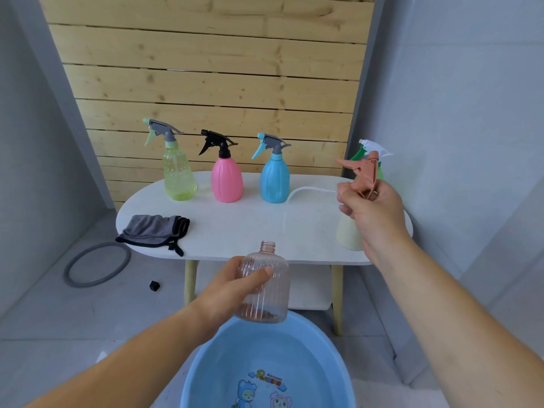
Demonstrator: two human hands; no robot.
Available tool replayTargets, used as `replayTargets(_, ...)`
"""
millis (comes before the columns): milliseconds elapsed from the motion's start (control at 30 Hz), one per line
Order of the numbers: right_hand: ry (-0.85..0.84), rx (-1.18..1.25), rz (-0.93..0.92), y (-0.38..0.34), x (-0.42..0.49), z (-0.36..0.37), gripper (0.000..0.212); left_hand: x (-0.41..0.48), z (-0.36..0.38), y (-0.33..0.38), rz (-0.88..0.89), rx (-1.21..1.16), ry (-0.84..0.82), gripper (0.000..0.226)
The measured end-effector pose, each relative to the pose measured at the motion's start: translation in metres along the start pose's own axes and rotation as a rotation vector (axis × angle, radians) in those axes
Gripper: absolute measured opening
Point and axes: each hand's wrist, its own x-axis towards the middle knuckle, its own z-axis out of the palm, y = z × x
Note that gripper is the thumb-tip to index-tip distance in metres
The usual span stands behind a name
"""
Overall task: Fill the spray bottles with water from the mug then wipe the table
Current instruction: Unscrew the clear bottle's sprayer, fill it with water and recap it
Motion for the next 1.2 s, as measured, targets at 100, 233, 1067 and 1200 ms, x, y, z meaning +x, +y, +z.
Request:
replayTargets(100,-0.018,-0.026,0.047,0.017,-0.001,0.016,0.018,0.002,-0.001,-0.001,-0.006,-0.009,0.008,0.043)
replayTargets(233,-0.095,-0.068,0.192,0.049,0.001,0.045,0.016,0.005,-0.001,-0.001,0.03,-0.002,-0.038,0.042)
replayTargets(1067,-0.309,-0.938,0.164,0.06,0.017,0.05,0.043,0.033,-0.003,-0.011,0.093,0.105,-0.059,0.062)
replayTargets(1200,-0.173,-0.935,0.011,0.035,0.027,0.032,0.042,0.034,0.003,-0.01,0.109,0.126,-0.072,0.066)
